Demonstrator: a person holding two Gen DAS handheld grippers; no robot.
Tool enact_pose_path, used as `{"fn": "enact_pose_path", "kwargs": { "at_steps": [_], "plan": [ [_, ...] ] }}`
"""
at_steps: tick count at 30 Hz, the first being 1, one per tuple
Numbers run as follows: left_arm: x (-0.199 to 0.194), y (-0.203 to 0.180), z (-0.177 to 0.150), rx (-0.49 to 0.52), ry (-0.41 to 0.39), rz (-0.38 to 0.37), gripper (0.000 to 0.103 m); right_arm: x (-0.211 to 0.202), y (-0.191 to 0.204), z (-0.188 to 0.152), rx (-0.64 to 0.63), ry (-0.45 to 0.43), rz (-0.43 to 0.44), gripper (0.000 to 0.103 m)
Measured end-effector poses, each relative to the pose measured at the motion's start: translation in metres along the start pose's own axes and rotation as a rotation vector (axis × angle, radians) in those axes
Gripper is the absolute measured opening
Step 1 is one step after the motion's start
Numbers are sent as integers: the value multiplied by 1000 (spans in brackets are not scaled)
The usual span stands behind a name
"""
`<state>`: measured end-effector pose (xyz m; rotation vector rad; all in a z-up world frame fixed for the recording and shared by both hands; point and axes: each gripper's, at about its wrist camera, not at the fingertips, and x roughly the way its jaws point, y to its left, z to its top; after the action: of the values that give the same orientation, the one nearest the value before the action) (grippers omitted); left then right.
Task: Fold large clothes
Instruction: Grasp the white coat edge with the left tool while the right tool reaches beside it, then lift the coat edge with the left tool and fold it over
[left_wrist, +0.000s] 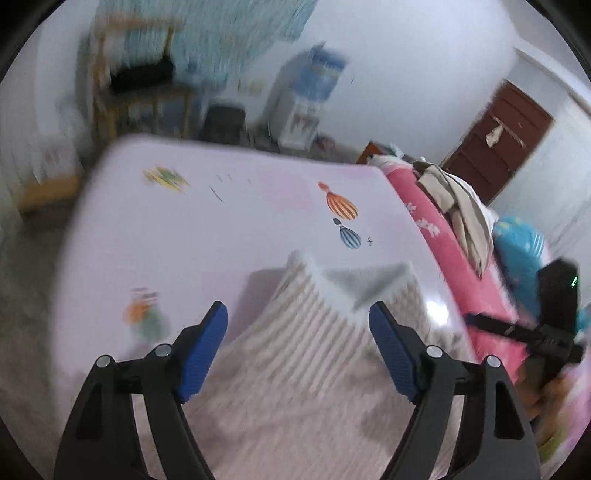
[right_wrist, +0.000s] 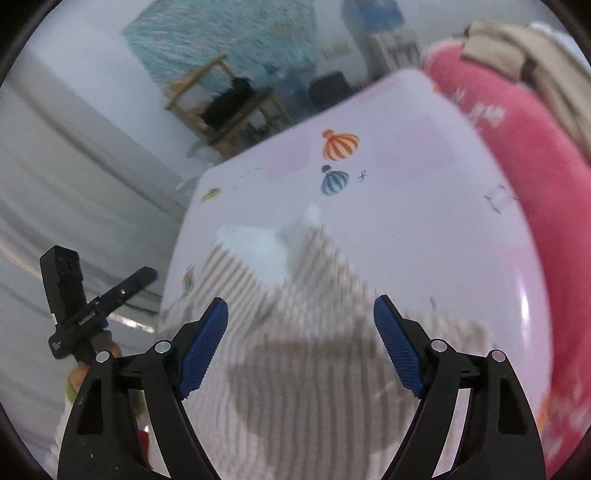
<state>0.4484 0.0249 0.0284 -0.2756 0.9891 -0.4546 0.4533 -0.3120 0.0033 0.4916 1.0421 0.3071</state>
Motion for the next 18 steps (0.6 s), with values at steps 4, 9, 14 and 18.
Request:
{"fn": "enact_pose_path", "kwargs": {
  "at_steps": [4,9,14,18],
  "plan": [
    [58,12,29,-139,60,-26,75,48,-4,38,15,47,-66,71],
    [97,15,37,-155,100,-16,56,83,-14,54,57,110,-59,45],
    [96,6,31,-77,93,-4,12,78,-1,55,13,104,-40,10],
    [58,-12,23,39,34,-3,11,49,23,39,-83,61,-32,9]
  ]
}}
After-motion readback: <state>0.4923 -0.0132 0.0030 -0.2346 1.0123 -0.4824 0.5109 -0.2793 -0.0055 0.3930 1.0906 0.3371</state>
